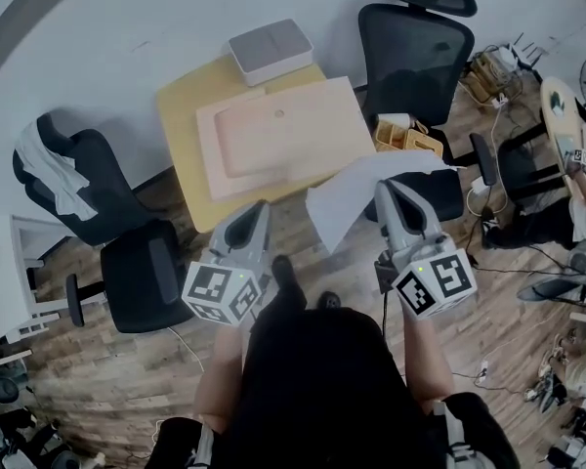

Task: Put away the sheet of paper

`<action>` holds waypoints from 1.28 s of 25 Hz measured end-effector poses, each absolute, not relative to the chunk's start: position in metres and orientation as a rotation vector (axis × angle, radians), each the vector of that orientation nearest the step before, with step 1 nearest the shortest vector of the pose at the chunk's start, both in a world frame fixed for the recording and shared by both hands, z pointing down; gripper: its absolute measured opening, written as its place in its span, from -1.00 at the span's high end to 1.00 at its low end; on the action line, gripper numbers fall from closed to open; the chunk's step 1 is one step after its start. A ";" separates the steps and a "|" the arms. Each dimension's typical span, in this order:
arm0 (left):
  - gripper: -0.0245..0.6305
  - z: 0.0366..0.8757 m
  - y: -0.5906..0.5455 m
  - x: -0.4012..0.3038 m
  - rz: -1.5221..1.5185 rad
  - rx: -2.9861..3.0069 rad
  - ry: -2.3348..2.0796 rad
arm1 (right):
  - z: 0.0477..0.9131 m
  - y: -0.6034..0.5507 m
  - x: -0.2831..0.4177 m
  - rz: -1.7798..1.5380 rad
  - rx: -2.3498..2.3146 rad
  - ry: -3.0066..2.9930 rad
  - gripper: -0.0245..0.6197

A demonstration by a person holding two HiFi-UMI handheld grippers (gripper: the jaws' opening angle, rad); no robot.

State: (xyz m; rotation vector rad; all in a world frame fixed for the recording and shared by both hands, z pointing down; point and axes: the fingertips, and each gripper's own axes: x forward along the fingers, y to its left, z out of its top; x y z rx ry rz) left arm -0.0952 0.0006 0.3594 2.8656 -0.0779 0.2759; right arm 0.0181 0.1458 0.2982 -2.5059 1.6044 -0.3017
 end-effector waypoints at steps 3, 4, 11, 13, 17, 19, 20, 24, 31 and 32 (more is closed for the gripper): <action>0.90 0.357 -0.020 -0.089 0.272 2.867 -0.059 | 0.295 0.126 0.025 -0.298 -2.515 1.583 0.92; 0.90 0.356 -0.027 -0.087 0.271 2.869 -0.054 | 0.295 0.120 0.027 -0.296 -2.517 1.576 0.92; 0.90 0.361 -0.078 -0.078 0.267 2.870 -0.016 | 0.298 0.069 0.033 -0.285 -2.529 1.546 0.92; 0.90 0.365 -0.091 -0.076 0.274 2.865 -0.005 | 0.300 0.057 0.033 -0.287 -2.536 1.539 0.92; 0.90 0.371 -0.109 -0.074 0.290 2.852 0.003 | 0.306 0.041 0.033 -0.314 -2.546 1.530 0.92; 0.90 0.373 -0.114 -0.073 0.292 2.846 0.006 | 0.309 0.037 0.035 -0.326 -2.550 1.525 0.92; 0.90 0.375 -0.116 -0.073 0.295 2.843 0.006 | 0.310 0.035 0.036 -0.330 -2.550 1.523 0.92; 0.90 0.381 -0.125 -0.070 0.306 2.832 -0.007 | 0.313 0.026 0.040 -0.342 -2.544 1.533 0.92; 0.90 0.382 -0.140 -0.054 0.298 2.822 -0.080 | 0.321 0.003 0.062 -0.383 -2.488 1.603 0.92; 0.90 0.382 -0.143 -0.051 0.297 2.822 -0.099 | 0.321 -0.002 0.067 -0.385 -2.474 1.623 0.92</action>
